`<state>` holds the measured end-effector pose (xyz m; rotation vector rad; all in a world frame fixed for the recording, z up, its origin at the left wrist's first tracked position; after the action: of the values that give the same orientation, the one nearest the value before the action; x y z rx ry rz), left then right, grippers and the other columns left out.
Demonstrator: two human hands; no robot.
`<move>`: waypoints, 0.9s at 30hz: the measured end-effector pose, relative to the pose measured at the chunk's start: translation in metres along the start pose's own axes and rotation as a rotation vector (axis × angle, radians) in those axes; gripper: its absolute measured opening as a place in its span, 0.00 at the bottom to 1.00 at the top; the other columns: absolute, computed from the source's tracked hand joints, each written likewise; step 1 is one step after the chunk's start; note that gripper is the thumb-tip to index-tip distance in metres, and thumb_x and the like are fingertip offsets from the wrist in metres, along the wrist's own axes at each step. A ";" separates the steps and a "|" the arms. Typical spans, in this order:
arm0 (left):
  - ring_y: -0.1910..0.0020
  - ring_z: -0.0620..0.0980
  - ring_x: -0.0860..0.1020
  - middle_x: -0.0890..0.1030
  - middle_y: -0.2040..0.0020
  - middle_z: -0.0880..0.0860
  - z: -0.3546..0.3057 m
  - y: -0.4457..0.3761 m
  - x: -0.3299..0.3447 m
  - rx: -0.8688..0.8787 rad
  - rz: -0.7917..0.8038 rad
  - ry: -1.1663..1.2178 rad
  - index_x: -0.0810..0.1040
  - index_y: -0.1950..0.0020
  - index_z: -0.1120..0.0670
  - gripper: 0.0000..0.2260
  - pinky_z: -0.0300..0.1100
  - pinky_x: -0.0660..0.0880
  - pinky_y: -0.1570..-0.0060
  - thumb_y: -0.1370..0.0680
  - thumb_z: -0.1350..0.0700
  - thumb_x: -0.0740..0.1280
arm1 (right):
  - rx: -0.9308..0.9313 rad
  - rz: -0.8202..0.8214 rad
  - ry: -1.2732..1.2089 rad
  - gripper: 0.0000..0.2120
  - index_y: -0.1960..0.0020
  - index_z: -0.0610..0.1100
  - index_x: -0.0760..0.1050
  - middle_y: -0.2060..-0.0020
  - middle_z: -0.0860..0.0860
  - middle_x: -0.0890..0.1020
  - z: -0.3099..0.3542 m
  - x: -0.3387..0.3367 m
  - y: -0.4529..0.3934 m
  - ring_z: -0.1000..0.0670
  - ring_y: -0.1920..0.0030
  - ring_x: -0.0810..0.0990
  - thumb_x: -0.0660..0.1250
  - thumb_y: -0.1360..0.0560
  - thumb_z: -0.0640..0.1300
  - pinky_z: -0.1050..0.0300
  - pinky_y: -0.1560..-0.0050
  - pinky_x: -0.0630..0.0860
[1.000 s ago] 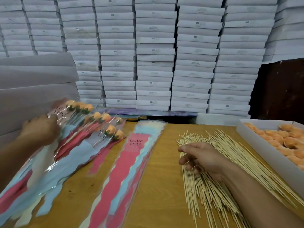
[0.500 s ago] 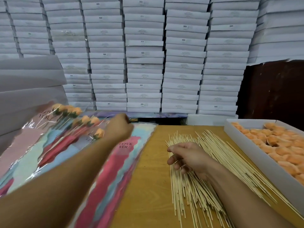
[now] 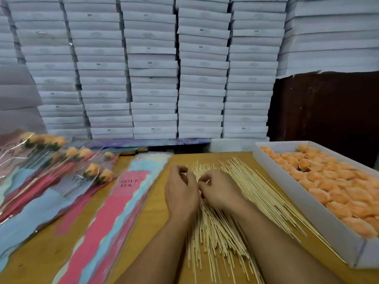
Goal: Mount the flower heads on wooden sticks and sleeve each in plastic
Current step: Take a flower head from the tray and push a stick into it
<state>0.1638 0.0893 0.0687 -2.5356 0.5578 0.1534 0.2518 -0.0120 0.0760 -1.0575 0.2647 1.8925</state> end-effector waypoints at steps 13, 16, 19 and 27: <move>0.60 0.50 0.74 0.75 0.62 0.48 -0.014 0.009 0.007 0.148 0.083 -0.068 0.74 0.46 0.54 0.04 0.45 0.65 0.61 0.19 0.55 0.64 | 0.363 -0.225 0.553 0.11 0.42 0.44 0.73 0.39 0.40 0.77 -0.087 -0.149 -0.041 0.39 0.31 0.67 0.62 0.24 0.42 0.48 0.48 0.68; 0.60 0.49 0.75 0.76 0.61 0.49 -0.013 0.009 0.011 0.125 0.110 -0.068 0.74 0.45 0.53 0.05 0.45 0.65 0.61 0.18 0.54 0.64 | 0.479 -0.101 0.715 0.05 0.51 0.45 0.70 0.40 0.43 0.78 -0.123 -0.163 -0.037 0.39 0.33 0.69 0.63 0.25 0.44 0.46 0.42 0.69; 0.60 0.48 0.75 0.77 0.61 0.48 -0.012 0.010 0.012 0.113 0.120 -0.065 0.74 0.46 0.51 0.04 0.46 0.69 0.61 0.18 0.53 0.63 | 0.519 0.042 0.721 0.06 0.54 0.43 0.72 0.51 0.45 0.80 -0.146 -0.162 -0.039 0.42 0.50 0.79 0.66 0.24 0.45 0.48 0.47 0.78; 0.63 0.46 0.75 0.76 0.64 0.48 -0.014 0.010 0.008 0.115 0.104 -0.044 0.74 0.49 0.51 0.01 0.47 0.70 0.63 0.19 0.55 0.63 | 0.474 0.044 0.731 0.17 0.55 0.44 0.72 0.58 0.48 0.80 -0.166 -0.168 -0.043 0.47 0.55 0.81 0.77 0.29 0.51 0.52 0.50 0.81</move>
<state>0.1671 0.0713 0.0737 -2.3878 0.6622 0.2085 0.4146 -0.1849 0.1125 -1.3617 1.0976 1.3037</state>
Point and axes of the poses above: each hand's wrist, its own y-axis away from the middle knuckle, its own x-axis out of the palm, z = x × y, the point moved 7 cm from there along -y, towards the middle knuckle
